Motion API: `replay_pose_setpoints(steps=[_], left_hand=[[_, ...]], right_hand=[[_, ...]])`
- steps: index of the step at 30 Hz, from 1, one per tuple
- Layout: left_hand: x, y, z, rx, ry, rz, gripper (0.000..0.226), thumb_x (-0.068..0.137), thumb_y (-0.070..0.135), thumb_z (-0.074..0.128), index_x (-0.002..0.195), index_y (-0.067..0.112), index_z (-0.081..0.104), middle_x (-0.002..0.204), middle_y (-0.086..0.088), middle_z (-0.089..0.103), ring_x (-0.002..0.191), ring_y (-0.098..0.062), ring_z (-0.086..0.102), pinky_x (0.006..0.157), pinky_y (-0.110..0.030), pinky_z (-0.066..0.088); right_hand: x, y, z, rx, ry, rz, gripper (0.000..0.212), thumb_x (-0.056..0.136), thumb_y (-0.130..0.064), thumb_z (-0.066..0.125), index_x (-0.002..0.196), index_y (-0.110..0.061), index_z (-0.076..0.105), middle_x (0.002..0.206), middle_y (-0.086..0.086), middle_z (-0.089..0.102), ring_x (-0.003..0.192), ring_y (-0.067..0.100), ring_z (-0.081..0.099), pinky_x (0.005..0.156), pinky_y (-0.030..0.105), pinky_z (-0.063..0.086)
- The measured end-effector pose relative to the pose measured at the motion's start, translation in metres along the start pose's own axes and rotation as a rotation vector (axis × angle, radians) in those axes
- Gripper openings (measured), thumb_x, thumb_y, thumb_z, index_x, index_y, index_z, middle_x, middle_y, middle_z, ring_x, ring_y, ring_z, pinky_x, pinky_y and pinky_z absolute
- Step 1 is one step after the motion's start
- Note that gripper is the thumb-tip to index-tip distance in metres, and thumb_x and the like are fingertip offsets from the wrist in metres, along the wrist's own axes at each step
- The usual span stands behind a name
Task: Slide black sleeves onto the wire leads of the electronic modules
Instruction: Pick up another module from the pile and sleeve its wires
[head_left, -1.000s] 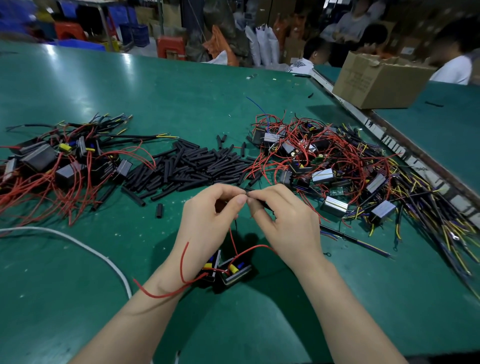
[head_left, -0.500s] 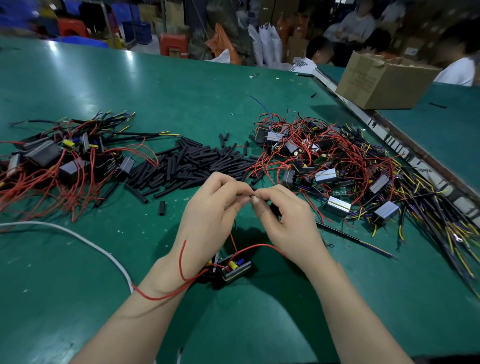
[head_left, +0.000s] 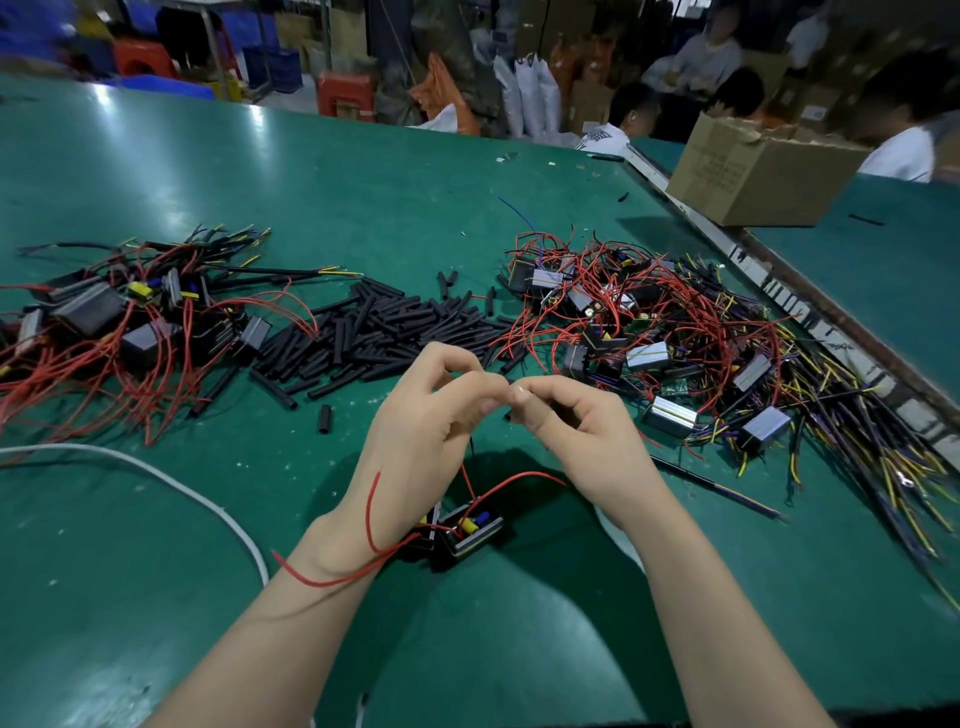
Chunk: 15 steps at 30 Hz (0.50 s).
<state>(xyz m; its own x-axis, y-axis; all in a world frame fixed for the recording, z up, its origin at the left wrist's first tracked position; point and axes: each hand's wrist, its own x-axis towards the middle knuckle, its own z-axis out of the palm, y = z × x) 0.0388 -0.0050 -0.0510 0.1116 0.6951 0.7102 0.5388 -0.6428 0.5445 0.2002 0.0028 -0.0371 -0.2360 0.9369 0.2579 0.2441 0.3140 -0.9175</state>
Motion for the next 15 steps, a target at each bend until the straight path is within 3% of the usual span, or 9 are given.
replay_pose_setpoints(steps=[3, 7, 10, 12, 15], left_hand=[[-0.001, -0.003, -0.001, -0.017, -0.045, -0.086, 0.013, 0.089, 0.021, 0.062, 0.101, 0.025, 0.06, 0.093, 0.007, 0.053, 0.084, 0.001, 0.052, 0.075, -0.007, 0.037], [-0.002, -0.003, 0.0, 0.025, -0.071, -0.07, 0.01, 0.09, 0.021, 0.062, 0.096, 0.015, 0.067, 0.088, 0.008, 0.056, 0.08, 0.0, 0.052, 0.075, -0.008, 0.037], [0.0, 0.002, -0.002, -0.096, -0.087, -0.161, 0.015, 0.091, 0.02, 0.062, 0.098, 0.033, 0.057, 0.084, 0.014, 0.058, 0.069, 0.0, 0.059, 0.07, -0.007, 0.039], [-0.001, 0.003, -0.003, -0.16, -0.101, -0.224, 0.026, 0.091, 0.018, 0.061, 0.094, 0.04, 0.048, 0.082, 0.013, 0.058, 0.06, -0.005, 0.061, 0.064, -0.012, 0.042], [0.0, 0.007, -0.004, -0.17, -0.114, -0.197, 0.023, 0.09, 0.012, 0.062, 0.09, 0.033, 0.053, 0.081, 0.014, 0.057, 0.068, 0.003, 0.057, 0.064, -0.009, 0.041]], right_hand=[[0.001, 0.0, -0.003, 0.034, 0.082, -0.017, 0.013, 0.085, -0.032, 0.062, 0.086, -0.021, 0.071, 0.072, -0.017, 0.063, 0.068, -0.004, 0.052, 0.069, 0.013, 0.039], [0.0, 0.001, -0.004, 0.009, 0.108, -0.077, 0.012, 0.081, -0.033, 0.065, 0.084, -0.024, 0.072, 0.08, -0.006, 0.066, 0.074, 0.001, 0.056, 0.074, 0.016, 0.041], [0.001, 0.001, -0.004, 0.001, 0.093, -0.084, 0.014, 0.082, -0.033, 0.065, 0.087, -0.023, 0.073, 0.082, -0.004, 0.066, 0.077, 0.003, 0.058, 0.075, 0.016, 0.042], [0.001, 0.001, -0.005, -0.013, 0.08, -0.064, 0.016, 0.083, -0.037, 0.062, 0.088, -0.026, 0.073, 0.079, -0.01, 0.065, 0.071, -0.002, 0.055, 0.07, 0.012, 0.039], [0.001, 0.001, -0.004, 0.003, 0.067, -0.041, 0.021, 0.087, -0.04, 0.055, 0.087, -0.026, 0.071, 0.068, -0.021, 0.061, 0.061, -0.005, 0.053, 0.061, 0.006, 0.036]])
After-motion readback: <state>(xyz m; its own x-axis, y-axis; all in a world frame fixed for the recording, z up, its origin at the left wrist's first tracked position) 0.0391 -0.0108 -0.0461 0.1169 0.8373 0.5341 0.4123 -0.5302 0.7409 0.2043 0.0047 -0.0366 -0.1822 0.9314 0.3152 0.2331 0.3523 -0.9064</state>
